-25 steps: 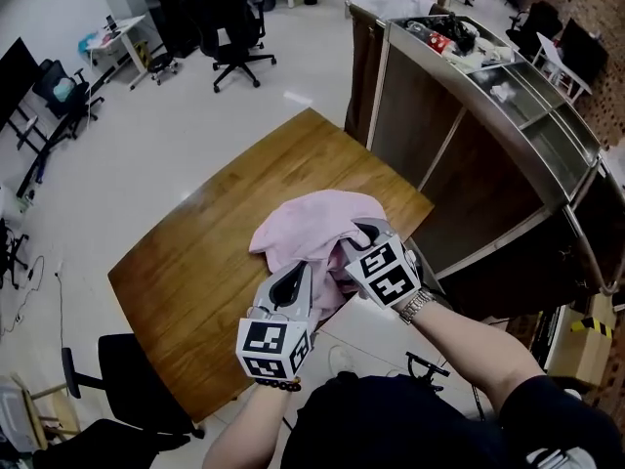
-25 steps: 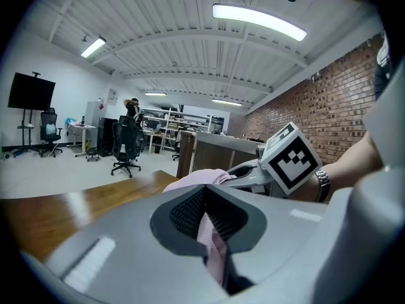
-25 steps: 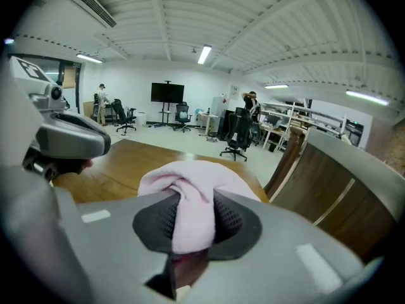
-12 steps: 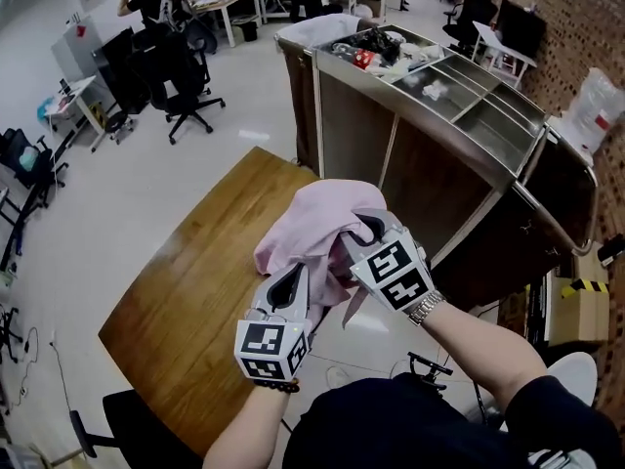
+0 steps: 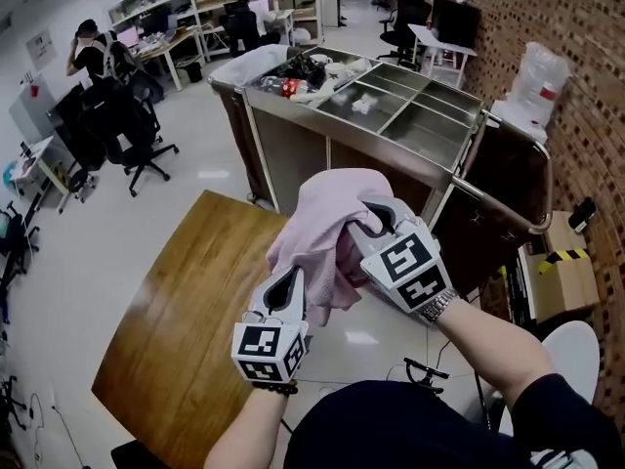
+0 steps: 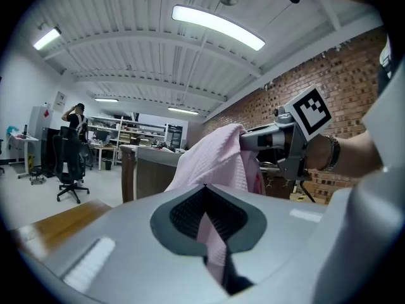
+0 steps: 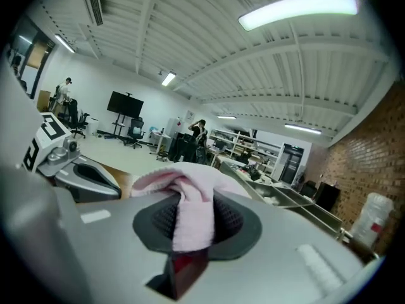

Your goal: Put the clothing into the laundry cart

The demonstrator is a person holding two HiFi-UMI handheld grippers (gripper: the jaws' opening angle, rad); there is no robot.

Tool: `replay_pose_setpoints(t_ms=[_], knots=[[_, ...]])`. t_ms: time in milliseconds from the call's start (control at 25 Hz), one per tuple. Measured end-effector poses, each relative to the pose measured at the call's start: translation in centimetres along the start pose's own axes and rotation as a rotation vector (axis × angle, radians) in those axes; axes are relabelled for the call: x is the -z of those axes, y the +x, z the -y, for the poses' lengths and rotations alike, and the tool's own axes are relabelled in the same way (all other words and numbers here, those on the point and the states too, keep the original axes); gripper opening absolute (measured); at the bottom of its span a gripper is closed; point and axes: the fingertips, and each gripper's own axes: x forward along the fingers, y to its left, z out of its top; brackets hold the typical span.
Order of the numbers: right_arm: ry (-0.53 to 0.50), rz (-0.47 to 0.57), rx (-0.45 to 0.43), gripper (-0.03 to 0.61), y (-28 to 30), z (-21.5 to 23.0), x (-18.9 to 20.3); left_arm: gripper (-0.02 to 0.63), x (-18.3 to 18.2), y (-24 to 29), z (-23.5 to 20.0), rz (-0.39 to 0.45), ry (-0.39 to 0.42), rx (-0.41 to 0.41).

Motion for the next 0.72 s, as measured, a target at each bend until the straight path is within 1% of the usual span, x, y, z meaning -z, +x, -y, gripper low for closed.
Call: replay_pose_setpoints(t_ms=[400, 720], knots=[[-0.001, 0.023, 0.196, 0.072, -9.7, 10.2, -0.9, 0.003, -1.1, 6.2, 8.7, 0.007, 0.014, 0.156], [0.007, 0.030, 0.335, 0.072, -17.2, 17.4, -0.8, 0.003, -1.6, 10.9, 15.7, 0.010, 0.029, 0.280]])
